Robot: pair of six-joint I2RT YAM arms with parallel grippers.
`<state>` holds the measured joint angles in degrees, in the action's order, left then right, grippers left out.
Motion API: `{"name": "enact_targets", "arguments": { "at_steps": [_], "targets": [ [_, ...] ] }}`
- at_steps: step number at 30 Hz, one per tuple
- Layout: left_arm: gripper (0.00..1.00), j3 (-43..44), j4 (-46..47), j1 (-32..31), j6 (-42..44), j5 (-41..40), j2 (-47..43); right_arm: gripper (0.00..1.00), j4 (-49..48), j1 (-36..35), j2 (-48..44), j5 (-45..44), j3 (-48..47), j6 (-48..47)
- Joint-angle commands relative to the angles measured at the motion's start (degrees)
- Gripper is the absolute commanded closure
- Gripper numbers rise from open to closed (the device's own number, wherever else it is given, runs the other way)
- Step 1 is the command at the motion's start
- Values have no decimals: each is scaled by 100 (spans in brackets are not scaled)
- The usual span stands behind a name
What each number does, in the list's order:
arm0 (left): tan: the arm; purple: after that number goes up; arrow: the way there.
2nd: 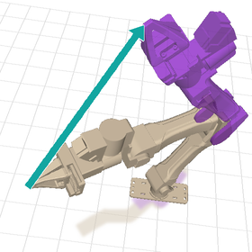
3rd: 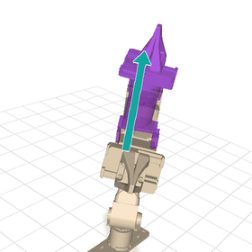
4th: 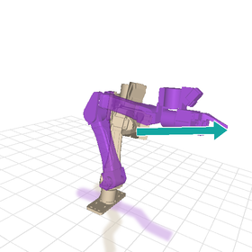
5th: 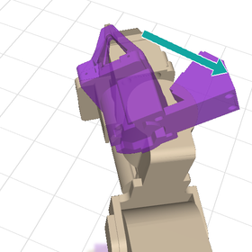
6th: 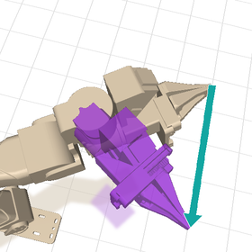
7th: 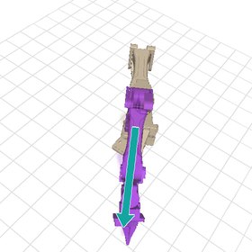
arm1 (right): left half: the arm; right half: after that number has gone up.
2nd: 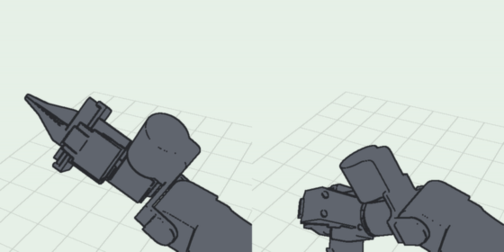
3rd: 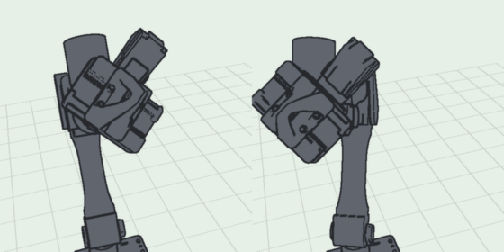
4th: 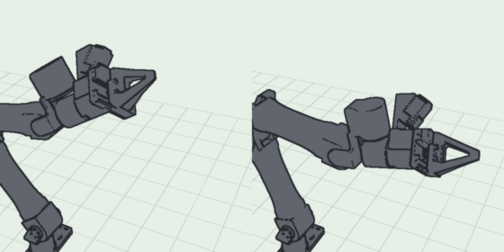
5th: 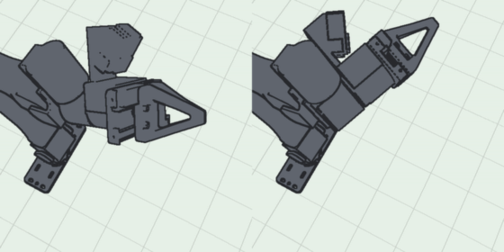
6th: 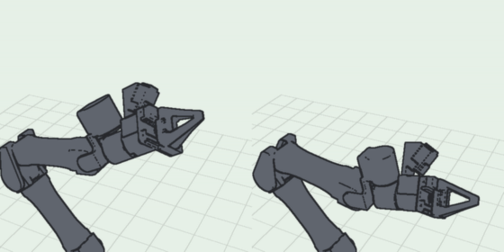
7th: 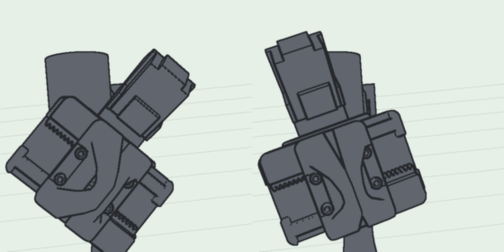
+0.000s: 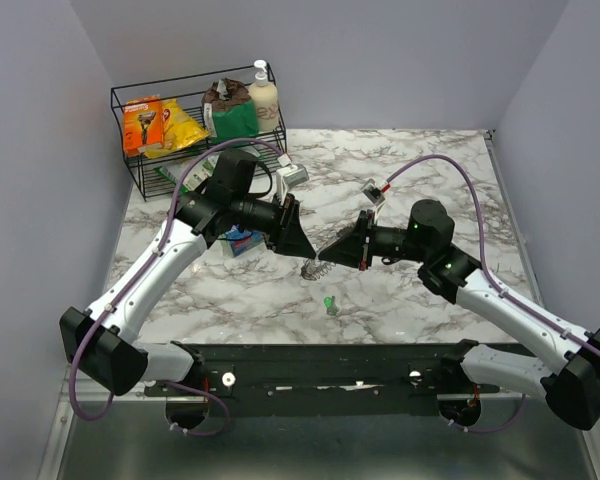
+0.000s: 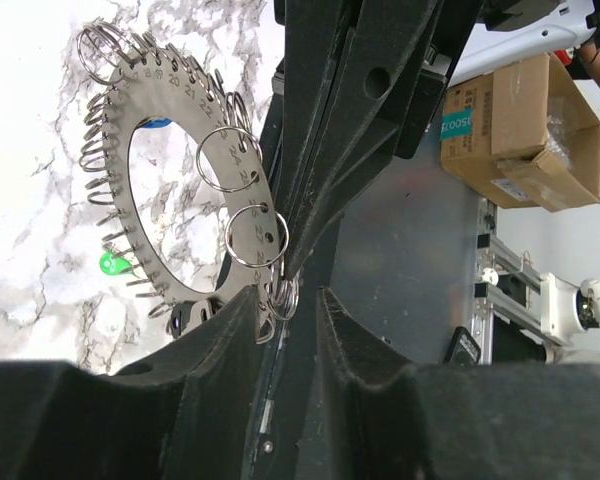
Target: Put the keys on the keyring
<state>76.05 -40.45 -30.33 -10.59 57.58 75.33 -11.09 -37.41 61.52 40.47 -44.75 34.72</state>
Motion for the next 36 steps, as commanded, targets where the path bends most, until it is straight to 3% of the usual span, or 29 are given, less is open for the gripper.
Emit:
{"name": "enact_targets", "arguments": {
  "at_steps": [1,10,13,14,16,24,27,31,36],
  "targets": [
    [68,164,2,-52,39,-28,43,99,-350,23,27,172,-262,52],
    [70,199,-165,-114,180,-142,131,99,-358,23,27,146,-306,61],
    [81,235,-174,-149,189,-98,157,99,-350,23,36,154,-306,70],
    [92,252,-174,-158,206,-89,157,99,-358,23,36,154,-315,70],
    [100,270,-165,-166,206,-98,175,99,-350,23,45,163,-315,70],
    [100,104,395,-167,-13,-186,-53,98,-359,14,1,172,-236,79],
    [100,-72,791,-175,-215,-256,-194,88,-367,23,-60,128,-201,88],
    [100,-310,1275,-167,-461,-344,-448,60,-367,23,-192,-21,-78,123],
    [100,-591,1872,-175,-716,-563,-695,43,-499,32,-412,-144,115,219]
  ]
}}
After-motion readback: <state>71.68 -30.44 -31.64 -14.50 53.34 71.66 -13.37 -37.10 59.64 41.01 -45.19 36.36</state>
